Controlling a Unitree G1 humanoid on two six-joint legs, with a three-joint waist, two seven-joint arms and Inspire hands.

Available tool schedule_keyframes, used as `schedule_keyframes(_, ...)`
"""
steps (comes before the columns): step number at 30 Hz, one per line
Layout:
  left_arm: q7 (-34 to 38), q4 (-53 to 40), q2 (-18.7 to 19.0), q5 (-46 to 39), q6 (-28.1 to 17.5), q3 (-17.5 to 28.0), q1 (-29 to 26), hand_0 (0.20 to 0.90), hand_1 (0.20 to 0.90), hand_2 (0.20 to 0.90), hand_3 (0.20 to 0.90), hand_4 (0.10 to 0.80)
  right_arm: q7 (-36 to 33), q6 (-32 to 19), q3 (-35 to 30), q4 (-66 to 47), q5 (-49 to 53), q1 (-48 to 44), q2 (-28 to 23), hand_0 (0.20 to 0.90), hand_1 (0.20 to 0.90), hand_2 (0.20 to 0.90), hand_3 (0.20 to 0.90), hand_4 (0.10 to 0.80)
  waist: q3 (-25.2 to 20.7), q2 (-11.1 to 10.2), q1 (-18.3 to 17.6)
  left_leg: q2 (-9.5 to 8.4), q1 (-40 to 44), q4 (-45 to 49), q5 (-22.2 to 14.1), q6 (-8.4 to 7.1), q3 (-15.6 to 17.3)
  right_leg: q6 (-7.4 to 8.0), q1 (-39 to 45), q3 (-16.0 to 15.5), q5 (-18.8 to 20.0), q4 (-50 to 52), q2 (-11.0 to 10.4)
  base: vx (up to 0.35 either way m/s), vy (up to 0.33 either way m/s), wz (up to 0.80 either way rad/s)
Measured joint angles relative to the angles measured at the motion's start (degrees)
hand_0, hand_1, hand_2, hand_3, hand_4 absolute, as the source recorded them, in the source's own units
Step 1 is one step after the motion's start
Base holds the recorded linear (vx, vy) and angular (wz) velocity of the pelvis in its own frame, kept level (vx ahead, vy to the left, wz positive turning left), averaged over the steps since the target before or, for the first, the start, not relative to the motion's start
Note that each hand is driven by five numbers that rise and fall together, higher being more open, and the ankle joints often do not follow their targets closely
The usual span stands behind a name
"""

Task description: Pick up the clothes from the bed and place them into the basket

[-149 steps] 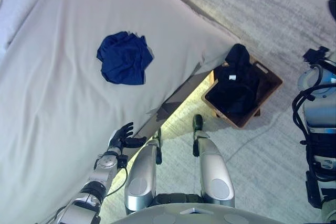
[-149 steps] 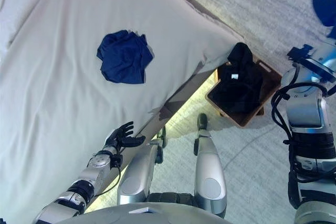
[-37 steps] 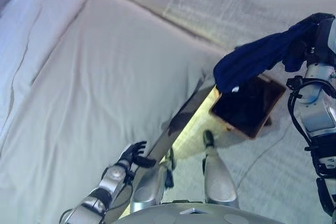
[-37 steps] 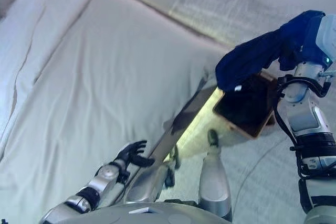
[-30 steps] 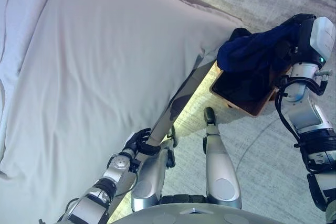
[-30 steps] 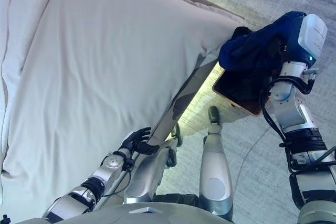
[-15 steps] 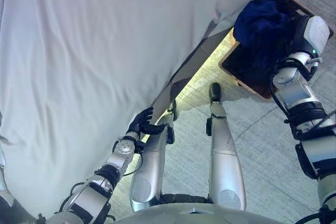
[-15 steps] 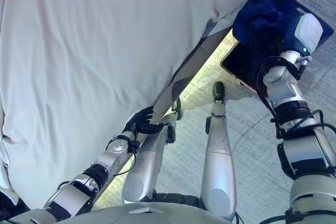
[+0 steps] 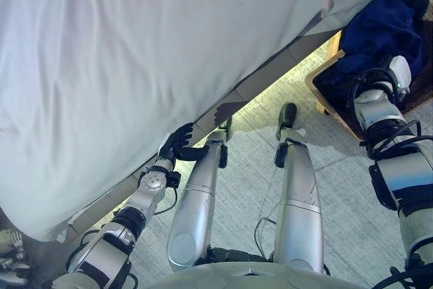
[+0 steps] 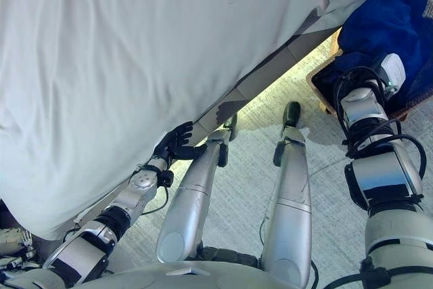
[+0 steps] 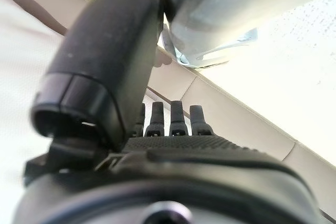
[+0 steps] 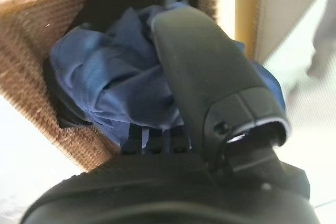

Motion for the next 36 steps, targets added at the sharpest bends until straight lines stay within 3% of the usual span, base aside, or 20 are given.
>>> schedule_keyframes(6, -0.2, 1.2, -0.1, 1.7, 0.6, 0.1, 2.4, 0.900, 0.900, 0.900, 0.900, 0.800, -12.2, -8.9, -8.5, -20.3, 1.8, 15.5, 2.8, 0.900, 0.900, 0.900, 0.900, 0.800, 1.0, -1.5, -2.6, 0.03, 9.4, -5.0, 0.7, 1.01, 0.0, 2.09, 11.4, 1.3, 3.3, -9.3, 1.4, 0.060, 0.116, -0.12)
schedule_keyframes(9, -0.4, 3.0, -0.7, 3.3, 1.7, 0.5, 2.7, 0.900, 0.900, 0.900, 0.900, 0.800, -16.0, -10.3, -11.9, -28.9, 1.7, 20.7, 4.1, 0.900, 0.900, 0.900, 0.900, 0.800, 1.4, -2.8, -4.5, 0.04, 15.4, -8.2, 1.1, 1.61, 0.9, 2.65, 18.0, 1.6, 3.8, -14.5, 1.2, 0.060, 0.111, -0.17)
schedule_keyframes(15, -0.4, 5.6, -1.3, 5.8, 5.9, 3.9, 2.9, 0.900, 0.900, 0.900, 0.900, 0.800, -24.1, -10.7, -13.9, -41.6, -6.1, 31.7, 8.7, 0.900, 0.900, 0.900, 0.900, 0.800, 1.3, -9.2, -6.8, -0.05, 31.1, -15.4, 0.9, 2.71, 3.3, 3.06, 33.9, 3.3, 5.3, -24.0, 1.1, 0.180, 0.087, -0.18)
schedule_keyframes(20, -0.5, 6.4, -1.1, 9.0, 7.9, 8.2, 5.5, 0.900, 0.900, 0.900, 0.900, 0.800, -23.2, -13.8, -14.5, -45.9, -9.2, 37.3, 11.8, 0.900, 0.900, 0.900, 0.900, 0.800, -4.7, -14.1, -7.0, 0.19, 40.5, -21.6, 1.1, 2.61, 4.6, 2.75, 41.2, 3.3, 7.6, -27.2, 1.2, 0.183, 0.096, -0.13)
schedule_keyframes(23, -0.8, 9.3, -1.7, 10.2, 8.8, 9.3, 7.8, 0.900, 0.900, 0.900, 0.900, 0.800, -18.9, -16.9, -14.5, -45.9, -8.9, 38.2, 12.1, 0.900, 0.900, 0.900, 0.900, 0.800, -10.5, -13.9, -7.0, 0.64, 44.7, -25.3, 1.1, 2.54, 5.3, 2.75, 44.6, 3.4, 7.6, -29.7, 1.6, 0.144, 0.092, -0.13)
schedule_keyframes(27, -1.1, 13.8, -2.0, 10.2, 10.0, 10.4, 11.4, 0.900, 0.900, 0.900, 0.900, 0.800, -9.3, -20.6, -14.4, -43.1, -1.3, 39.5, 13.3, 0.900, 0.900, 0.900, 0.900, 0.800, -17.3, -13.2, -6.6, 1.28, 49.7, -29.2, 1.3, 2.22, 5.7, 2.75, 48.7, 3.2, 7.6, -32.2, 2.2, 0.043, 0.050, -0.08)
schedule_keyframes(29, -1.9, 16.7, -2.0, 10.2, 10.1, 11.0, 13.4, 0.900, 0.900, 0.900, 0.900, 0.800, 2.2, -21.5, -14.3, -33.7, 6.9, 38.9, 14.7, 0.900, 0.900, 0.900, 0.900, 0.800, -19.3, -12.9, -6.5, 1.78, 53.2, -30.9, 1.7, 1.91, 5.7, 2.75, 51.9, 2.9, 7.6, -33.4, 2.4, 0.014, 0.035, 0.01)
schedule_keyframes(32, -4.0, 18.4, -2.0, 10.2, 10.0, 12.1, 16.2, 0.900, 0.900, 0.900, 0.900, 0.800, 14.9, -17.1, -11.7, -19.4, 14.4, 42.2, 15.6, 0.900, 0.900, 0.900, 0.900, 0.800, -23.5, -12.6, -5.1, 1.99, 54.8, -33.0, 2.0, 1.76, 5.2, 3.10, 53.8, 1.8, 7.3, -35.3, 2.3, 0.031, 0.011, 0.14)
schedule_keyframes(34, -5.1, 20.4, -2.2, 10.1, 10.0, 12.5, 17.7, 0.900, 0.900, 0.900, 0.900, 0.800, 18.8, -17.2, -12.2, -6.8, 14.0, 44.1, 18.9, 0.900, 0.900, 0.900, 0.900, 0.800, -24.2, -11.9, -4.1, 1.94, 56.4, -34.5, 2.4, 1.66, 4.7, 3.11, 55.7, 1.1, 7.3, -36.6, 2.2, 0.034, -0.010, 0.16)
schedule_keyframes(36, -5.7, 21.1, -2.3, 10.2, 10.0, 12.9, 19.5, 0.900, 0.900, 0.900, 0.900, 0.800, 20.5, -15.8, -11.4, -2.3, 11.4, 47.6, 20.8, 0.900, 0.900, 0.900, 0.900, 0.800, -24.8, -11.0, -3.6, 1.88, 56.7, -35.3, 2.6, 1.70, 4.5, 3.12, 56.0, 0.8, 7.3, -37.2, 2.1, 0.001, -0.013, 0.13)
